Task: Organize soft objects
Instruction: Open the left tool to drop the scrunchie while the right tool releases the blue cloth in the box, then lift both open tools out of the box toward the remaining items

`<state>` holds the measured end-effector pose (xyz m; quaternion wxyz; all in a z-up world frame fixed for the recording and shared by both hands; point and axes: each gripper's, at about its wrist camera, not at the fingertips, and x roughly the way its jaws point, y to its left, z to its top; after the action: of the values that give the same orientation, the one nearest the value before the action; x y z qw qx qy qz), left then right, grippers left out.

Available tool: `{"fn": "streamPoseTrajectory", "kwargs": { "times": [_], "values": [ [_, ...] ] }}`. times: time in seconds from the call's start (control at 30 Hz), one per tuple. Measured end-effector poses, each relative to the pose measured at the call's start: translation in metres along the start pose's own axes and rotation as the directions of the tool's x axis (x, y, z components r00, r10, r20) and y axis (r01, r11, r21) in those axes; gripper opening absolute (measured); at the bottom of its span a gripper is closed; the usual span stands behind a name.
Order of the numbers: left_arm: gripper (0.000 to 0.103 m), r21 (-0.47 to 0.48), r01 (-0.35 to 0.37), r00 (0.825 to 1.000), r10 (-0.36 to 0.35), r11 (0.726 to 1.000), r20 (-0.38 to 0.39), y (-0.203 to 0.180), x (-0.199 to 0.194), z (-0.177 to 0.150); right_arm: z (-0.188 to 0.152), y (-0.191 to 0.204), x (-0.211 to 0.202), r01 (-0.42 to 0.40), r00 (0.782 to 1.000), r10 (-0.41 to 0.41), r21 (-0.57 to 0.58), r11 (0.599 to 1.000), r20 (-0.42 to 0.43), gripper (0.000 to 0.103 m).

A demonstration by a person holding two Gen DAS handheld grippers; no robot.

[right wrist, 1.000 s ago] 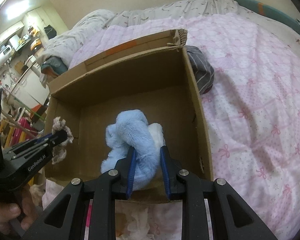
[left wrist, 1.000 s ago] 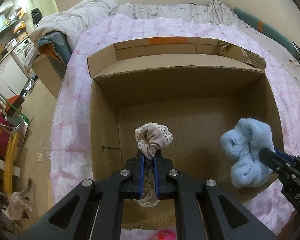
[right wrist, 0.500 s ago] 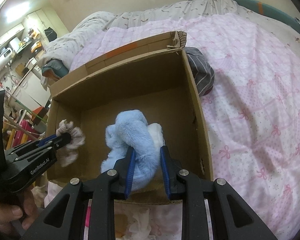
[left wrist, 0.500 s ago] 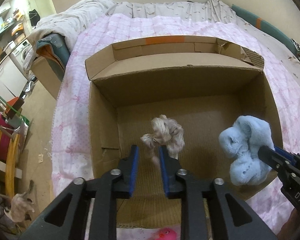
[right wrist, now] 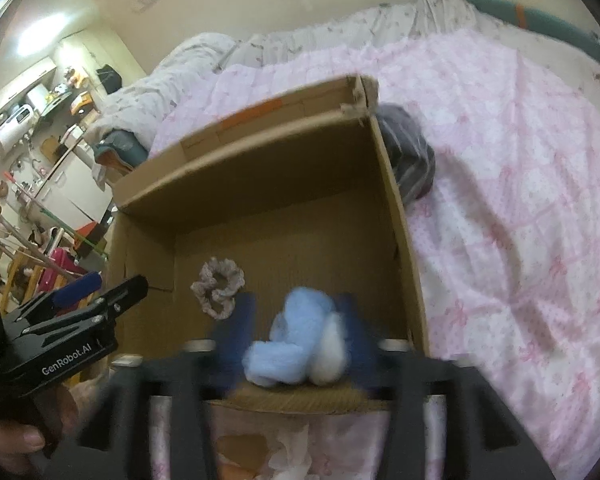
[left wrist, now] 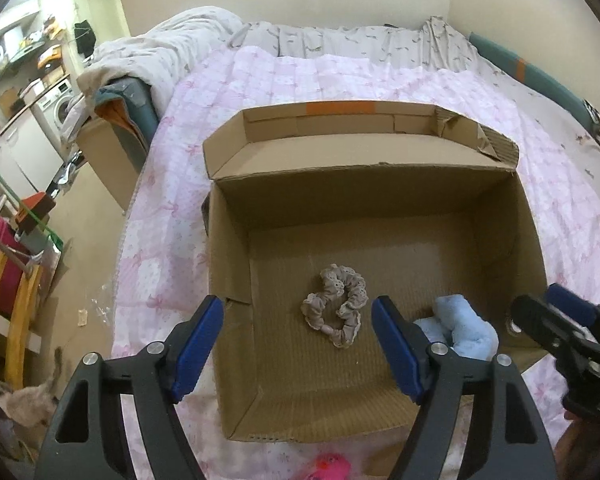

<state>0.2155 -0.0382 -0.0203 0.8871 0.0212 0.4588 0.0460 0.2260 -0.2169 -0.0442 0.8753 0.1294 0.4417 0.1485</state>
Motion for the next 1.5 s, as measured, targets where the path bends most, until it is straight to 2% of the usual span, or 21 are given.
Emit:
{"fn": "streamPoseTrajectory", "kwargs": {
  "times": [0.03,0.07,0.33,0.5,0.7,0.9,1.2,1.27,1.5],
  "values": [
    [0.074,-0.003,-0.002,1.000,0.002,1.000,0.001,0.001,-0.001,0.000,0.000,0.001,-0.004,0.006,1.000,-0.006,-0.006,1.000,0.022,0.096],
    [0.074,-0.004,-0.004,1.000,0.004,1.000,0.004,0.002,-0.003,0.000,0.001,0.002,-0.007,0.010,0.999,-0.010,-0.011,1.000,0.038,0.099],
    [0.074,-0.019,0.002,1.000,-0.002,1.000,0.002,0.007,-0.011,-0.007,0.000,0.008,-0.011,-0.016,0.999,0.017,-0.034,0.999,0.027,0.099],
    [0.074,-0.024,0.002,1.000,-0.002,1.000,0.016,0.011,-0.022,-0.012,-0.005,0.011,-0.019,0.007,1.000,-0.006,-0.043,0.999,0.023,0.099],
    [0.074,-0.022,0.009,0.999,-0.008,1.000,0.045,0.019,-0.044,-0.022,-0.012,0.014,-0.033,0.076,0.997,-0.074,-0.077,0.994,0.027,0.099],
    [0.074,-0.027,0.020,0.997,-0.019,0.999,0.071,0.031,-0.067,-0.034,-0.022,0.016,-0.045,0.074,0.997,-0.074,-0.078,0.994,0.008,0.099],
    [0.074,-0.031,0.054,0.996,-0.052,0.998,0.071,0.046,-0.089,-0.065,-0.036,0.018,-0.065,0.081,0.996,-0.082,-0.055,0.995,-0.022,0.099],
    [0.074,-0.035,0.056,0.996,-0.054,0.998,0.067,0.048,-0.091,-0.070,-0.043,0.017,-0.065,0.075,0.996,-0.078,-0.051,0.996,-0.046,0.103],
    [0.074,-0.069,0.055,0.998,-0.052,0.996,0.043,0.056,-0.088,-0.088,-0.062,0.012,-0.068,0.085,0.994,-0.087,-0.022,0.996,-0.065,0.103]
  ]
}}
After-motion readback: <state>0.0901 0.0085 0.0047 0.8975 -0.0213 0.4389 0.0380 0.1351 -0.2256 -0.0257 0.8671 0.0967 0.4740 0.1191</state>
